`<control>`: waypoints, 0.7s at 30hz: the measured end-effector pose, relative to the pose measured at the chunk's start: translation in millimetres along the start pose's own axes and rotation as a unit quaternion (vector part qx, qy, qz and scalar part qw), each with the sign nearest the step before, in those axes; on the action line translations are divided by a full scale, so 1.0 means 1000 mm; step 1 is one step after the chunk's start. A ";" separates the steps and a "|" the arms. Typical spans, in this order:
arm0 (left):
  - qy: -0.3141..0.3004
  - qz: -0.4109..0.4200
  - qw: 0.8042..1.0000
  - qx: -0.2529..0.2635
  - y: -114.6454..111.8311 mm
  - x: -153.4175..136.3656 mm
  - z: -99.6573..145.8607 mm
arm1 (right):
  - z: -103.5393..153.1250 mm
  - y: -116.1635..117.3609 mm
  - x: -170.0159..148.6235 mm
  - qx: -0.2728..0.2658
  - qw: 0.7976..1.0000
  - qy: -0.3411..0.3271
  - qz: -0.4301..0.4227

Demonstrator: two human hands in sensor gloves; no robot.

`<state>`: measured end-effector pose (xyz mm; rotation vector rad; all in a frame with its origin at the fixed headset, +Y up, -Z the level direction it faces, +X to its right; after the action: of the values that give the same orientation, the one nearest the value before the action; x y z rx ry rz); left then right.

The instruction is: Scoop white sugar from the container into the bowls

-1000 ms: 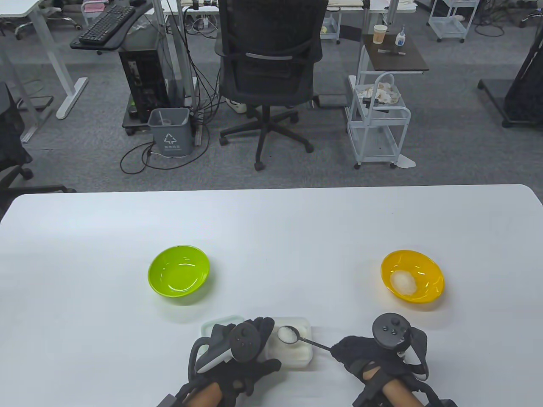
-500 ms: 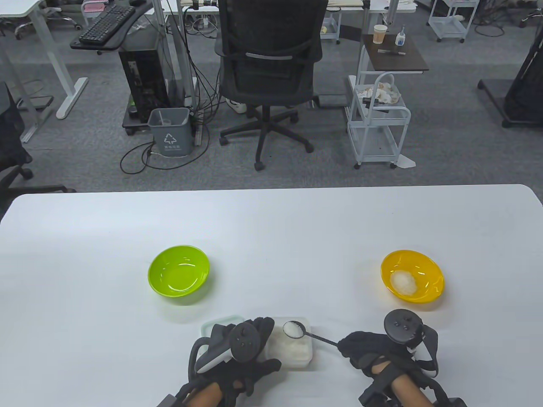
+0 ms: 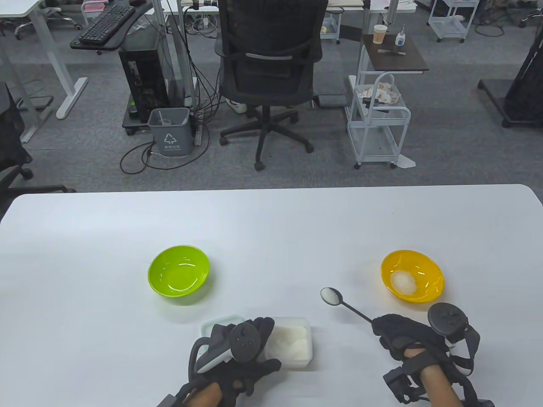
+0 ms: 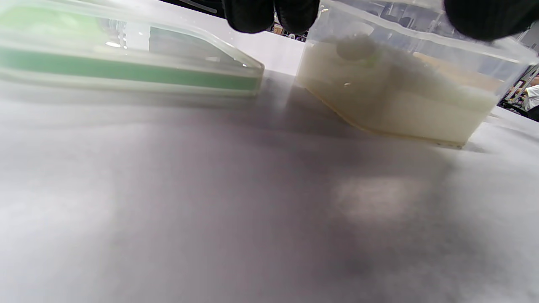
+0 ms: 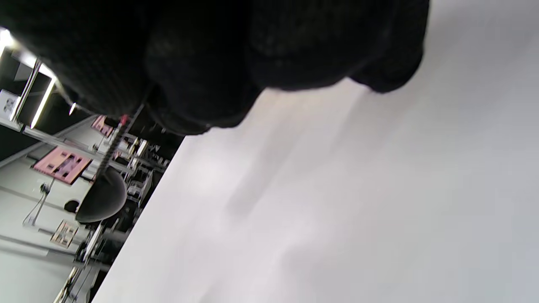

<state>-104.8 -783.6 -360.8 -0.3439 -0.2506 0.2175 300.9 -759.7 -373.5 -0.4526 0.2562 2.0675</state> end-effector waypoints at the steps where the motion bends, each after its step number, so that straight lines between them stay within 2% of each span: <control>1: 0.000 0.000 1.000 0.000 0.000 0.000 0.000 | -0.001 -0.007 -0.004 -0.014 1.000 0.007 -0.007; 6: -0.001 0.000 1.000 0.000 0.000 0.000 0.000 | -0.004 -0.045 -0.021 -0.108 0.993 0.038 -0.007; 9: -0.001 -0.001 1.000 0.000 0.000 0.000 0.000 | -0.002 -0.066 -0.028 -0.174 0.983 0.051 0.025; 17: -0.001 -0.001 1.000 0.000 0.000 0.000 0.000 | -0.002 -0.085 -0.041 -0.253 0.962 0.087 0.057; 21: -0.001 -0.001 1.000 0.000 0.000 0.000 0.000 | 0.001 -0.087 -0.028 -0.307 0.933 0.066 0.175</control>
<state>-104.8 -783.5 -360.9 -0.3440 -0.2530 0.2155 388.6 -736.1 -360.7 -0.9853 -0.2691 2.4553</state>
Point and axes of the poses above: the tracker on the back of each hand, its own x axis roughly to the thumb side, its own z axis roughly from the fingertips to the wrist, y = z × x, the point moved 5 cm from there along -z, roughly from the wrist to the fingertips, and after that the axes turned 5 degrees about y, right-handed, at the moved point
